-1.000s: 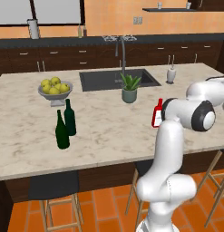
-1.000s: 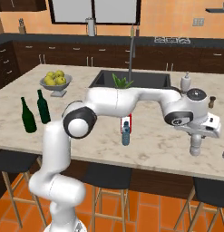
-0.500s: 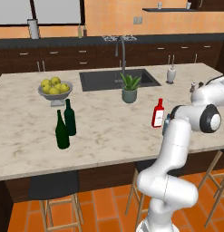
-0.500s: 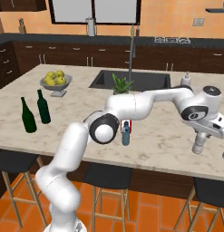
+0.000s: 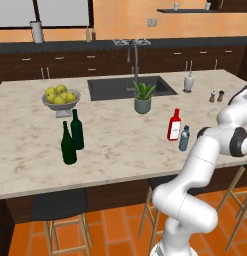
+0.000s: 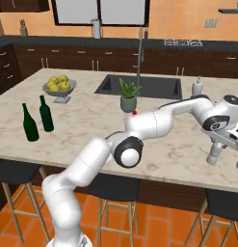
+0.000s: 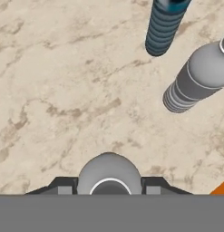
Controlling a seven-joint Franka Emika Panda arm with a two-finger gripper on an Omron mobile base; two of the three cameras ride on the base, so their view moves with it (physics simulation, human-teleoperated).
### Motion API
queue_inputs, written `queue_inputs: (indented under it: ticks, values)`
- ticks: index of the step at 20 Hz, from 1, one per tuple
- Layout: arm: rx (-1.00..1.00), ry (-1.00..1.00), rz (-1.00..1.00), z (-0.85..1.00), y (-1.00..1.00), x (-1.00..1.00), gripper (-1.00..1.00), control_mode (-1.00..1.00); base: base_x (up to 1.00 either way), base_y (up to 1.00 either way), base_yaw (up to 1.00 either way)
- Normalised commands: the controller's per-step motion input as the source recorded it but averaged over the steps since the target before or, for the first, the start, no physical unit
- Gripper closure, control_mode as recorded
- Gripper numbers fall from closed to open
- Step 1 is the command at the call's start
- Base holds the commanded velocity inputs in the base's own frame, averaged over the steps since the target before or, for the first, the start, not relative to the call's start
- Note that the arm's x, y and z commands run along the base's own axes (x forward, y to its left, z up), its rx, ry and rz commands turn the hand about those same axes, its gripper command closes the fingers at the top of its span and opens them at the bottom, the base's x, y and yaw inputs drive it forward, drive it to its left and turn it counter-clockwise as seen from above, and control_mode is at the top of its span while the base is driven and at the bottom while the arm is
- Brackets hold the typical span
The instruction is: Move the plastic bottles in the middle to the plastics group, and the glass bottles in the middle to the glass group.
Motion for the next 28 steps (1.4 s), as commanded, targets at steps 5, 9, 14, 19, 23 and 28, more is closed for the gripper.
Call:
queue_inputs:
  ticks: [5,9,14,19,23,28]
  values:
    - [-0.27,0.0,-0.1,-0.65,0.2,0.24,1.0,-1.0,0.0,0.0,0.0]
    - [-0.24,0.0,-0.06,-0.69,0.15,0.04,1.0,-1.0,0.0,0.0,0.0]
    - [-0.09,0.04,0.0,-0.26,-0.01,0.05,-1.0,-1.0,0.0,0.0,0.0]
    - [0.0,0.0,0.0,-0.1,-0.03,0.03,-1.0,-1.0,0.0,0.0,0.0]
    - [0.0,-0.01,0.0,0.02,0.0,0.0,-1.0,-1.0,0.0,0.0,0.0]
    - [0.01,-0.06,0.0,0.42,0.03,-0.01,-1.0,-1.0,0.0,0.0,0.0]
